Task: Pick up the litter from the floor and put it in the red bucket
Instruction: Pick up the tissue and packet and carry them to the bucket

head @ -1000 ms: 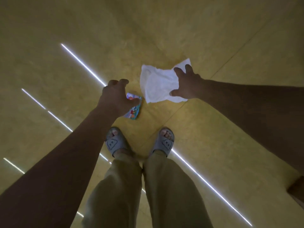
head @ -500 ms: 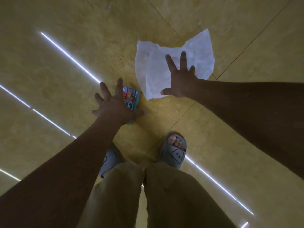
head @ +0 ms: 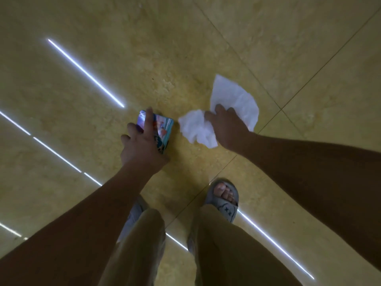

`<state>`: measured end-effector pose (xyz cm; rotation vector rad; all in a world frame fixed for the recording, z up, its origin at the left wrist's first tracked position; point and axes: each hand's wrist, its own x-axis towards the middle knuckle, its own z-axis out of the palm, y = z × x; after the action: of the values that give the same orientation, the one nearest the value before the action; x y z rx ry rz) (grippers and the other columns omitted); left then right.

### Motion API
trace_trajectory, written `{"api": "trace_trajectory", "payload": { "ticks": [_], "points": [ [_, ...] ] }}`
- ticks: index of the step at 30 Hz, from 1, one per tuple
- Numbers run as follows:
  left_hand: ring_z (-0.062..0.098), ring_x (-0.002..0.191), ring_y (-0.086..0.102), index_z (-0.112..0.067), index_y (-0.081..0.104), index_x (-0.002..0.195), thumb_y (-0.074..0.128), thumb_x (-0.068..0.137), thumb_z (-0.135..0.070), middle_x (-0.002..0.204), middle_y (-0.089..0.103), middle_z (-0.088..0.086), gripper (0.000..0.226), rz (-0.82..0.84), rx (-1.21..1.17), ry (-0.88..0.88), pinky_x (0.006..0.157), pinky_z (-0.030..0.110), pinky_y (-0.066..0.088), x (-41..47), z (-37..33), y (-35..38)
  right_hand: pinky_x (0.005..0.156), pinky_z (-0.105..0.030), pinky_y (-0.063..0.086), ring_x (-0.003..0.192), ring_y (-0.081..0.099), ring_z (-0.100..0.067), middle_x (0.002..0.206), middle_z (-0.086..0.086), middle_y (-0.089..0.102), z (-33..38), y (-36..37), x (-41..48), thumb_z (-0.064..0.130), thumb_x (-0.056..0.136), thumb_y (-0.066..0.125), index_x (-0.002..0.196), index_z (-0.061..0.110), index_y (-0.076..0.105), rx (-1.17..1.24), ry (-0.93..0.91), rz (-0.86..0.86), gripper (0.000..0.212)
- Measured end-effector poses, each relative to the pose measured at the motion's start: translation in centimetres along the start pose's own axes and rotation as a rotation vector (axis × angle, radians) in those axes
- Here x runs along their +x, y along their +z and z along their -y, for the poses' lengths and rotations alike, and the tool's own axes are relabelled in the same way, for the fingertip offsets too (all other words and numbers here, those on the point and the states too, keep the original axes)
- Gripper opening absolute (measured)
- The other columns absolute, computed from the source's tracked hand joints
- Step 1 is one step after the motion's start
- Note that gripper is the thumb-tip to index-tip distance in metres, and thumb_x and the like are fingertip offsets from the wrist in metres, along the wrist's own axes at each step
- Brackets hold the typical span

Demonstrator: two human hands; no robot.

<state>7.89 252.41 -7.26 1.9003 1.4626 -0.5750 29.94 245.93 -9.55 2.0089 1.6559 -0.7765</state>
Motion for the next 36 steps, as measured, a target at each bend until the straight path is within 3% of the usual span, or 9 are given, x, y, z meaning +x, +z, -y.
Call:
{"api": "trace_trajectory", "payload": {
  "ticks": [6, 9, 18, 22, 24, 27, 30, 33, 36],
  "points": [
    [0.04, 0.111, 0.037, -0.04, -0.016, 0.15, 0.084, 0.061, -0.035, 0.133, 0.025, 0.013, 0.134, -0.029, -0.04, 0.023, 0.068, 0.04, 0.036, -4.3, -1.3, -7.4, 0.069, -0.042, 0.046, 0.076, 0.056, -0.034, 0.107, -0.014, 0.054, 0.5, -5.9, -5.1, 0.008, 0.078, 0.066, 0.12, 0.012, 0.058, 0.042, -0.026, 0.008, 0.043],
    [0.04, 0.11, 0.037, -0.04, -0.018, 0.15, 0.083, 0.061, -0.035, 0.132, 0.025, 0.013, 0.134, -0.051, -0.08, 0.025, 0.069, 0.039, 0.036, -6.2, -2.5, -11.4, 0.07, -0.037, 0.035, 0.083, 0.054, -0.033, 0.116, -0.013, 0.051, 0.6, -11.3, -6.9, 0.009, 0.083, 0.06, 0.125, 0.013, 0.053, 0.042, -0.045, -0.018, 0.043],
    [0.034, 0.101, 0.038, -0.043, -0.013, 0.15, 0.081, 0.059, -0.033, 0.125, 0.027, 0.008, 0.131, -0.206, -0.157, 0.133, 0.072, 0.037, 0.037, -11.8, -7.0, -23.7, 0.069, -0.031, 0.024, 0.096, 0.048, -0.026, 0.123, -0.008, 0.046, 2.5, -26.9, -11.3, 0.003, 0.086, 0.053, 0.13, 0.014, 0.045, -0.007, -0.093, -0.157, 0.046],
    [0.026, 0.093, 0.032, -0.045, -0.01, 0.15, 0.079, 0.06, -0.032, 0.122, 0.029, 0.005, 0.128, -0.221, -0.179, 0.19, 0.073, 0.036, 0.038, -15.1, -8.1, -29.1, 0.07, -0.038, 0.043, 0.071, 0.04, -0.024, 0.114, -0.008, 0.049, 3.3, -31.6, -13.5, 0.0, 0.078, 0.057, 0.121, 0.016, 0.053, 0.097, -0.074, -0.225, 0.045],
    [0.029, 0.094, 0.037, -0.047, -0.009, 0.15, 0.078, 0.059, -0.034, 0.121, 0.03, 0.005, 0.127, -0.231, -0.175, 0.208, 0.074, 0.037, 0.042, -17.0, -8.3, -31.7, 0.068, -0.042, 0.049, 0.067, 0.046, -0.026, 0.105, -0.01, 0.053, 3.5, -34.1, -15.2, -0.004, 0.072, 0.06, 0.111, 0.012, 0.059, 0.128, -0.11, -0.265, 0.043],
    [0.029, 0.096, 0.039, -0.048, -0.011, 0.149, 0.078, 0.058, -0.037, 0.123, 0.029, 0.004, 0.127, -0.258, -0.151, 0.207, 0.074, 0.039, 0.047, -20.3, -8.4, -35.7, 0.059, -0.036, 0.049, 0.063, 0.058, -0.029, 0.088, -0.012, 0.061, 4.1, -38.1, -18.4, -0.009, 0.053, 0.073, 0.094, 0.007, 0.068, 0.121, -0.189, -0.316, 0.044],
    [0.028, 0.098, 0.038, -0.05, -0.013, 0.148, 0.078, 0.059, -0.038, 0.124, 0.028, 0.002, 0.127, -0.27, -0.149, 0.185, 0.075, 0.04, 0.05, -24.1, -8.0, -39.7, 0.075, -0.039, 0.047, 0.079, 0.06, -0.031, 0.102, -0.008, 0.059, 4.8, -41.9, -21.2, 0.004, 0.078, 0.052, 0.108, 0.011, 0.067, 0.132, -0.158, -0.279, 0.034],
    [0.028, 0.1, 0.039, -0.051, -0.014, 0.147, 0.077, 0.059, -0.039, 0.126, 0.029, 0.001, 0.127, -0.301, -0.155, 0.182, 0.077, 0.041, 0.051, -27.8, -7.6, -43.3, 0.08, -0.036, 0.043, 0.084, 0.06, -0.031, 0.106, -0.007, 0.058, 5.9, -45.9, -23.9, 0.017, 0.077, 0.032, 0.11, 0.013, 0.069, 0.199, -0.145, -0.26, 0.049],
    [0.026, 0.099, 0.038, -0.052, -0.014, 0.146, 0.076, 0.06, -0.038, 0.125, 0.029, -0.001, 0.126, -0.339, -0.177, 0.161, 0.073, 0.037, 0.048, -31.4, -7.2, -46.6, 0.079, -0.036, 0.044, 0.085, 0.058, -0.03, 0.107, -0.004, 0.056, 7.4, -49.8, -26.4, 0.011, 0.084, 0.039, 0.114, 0.017, 0.067, 0.216, -0.158, -0.281, 0.042]
  ]
}}
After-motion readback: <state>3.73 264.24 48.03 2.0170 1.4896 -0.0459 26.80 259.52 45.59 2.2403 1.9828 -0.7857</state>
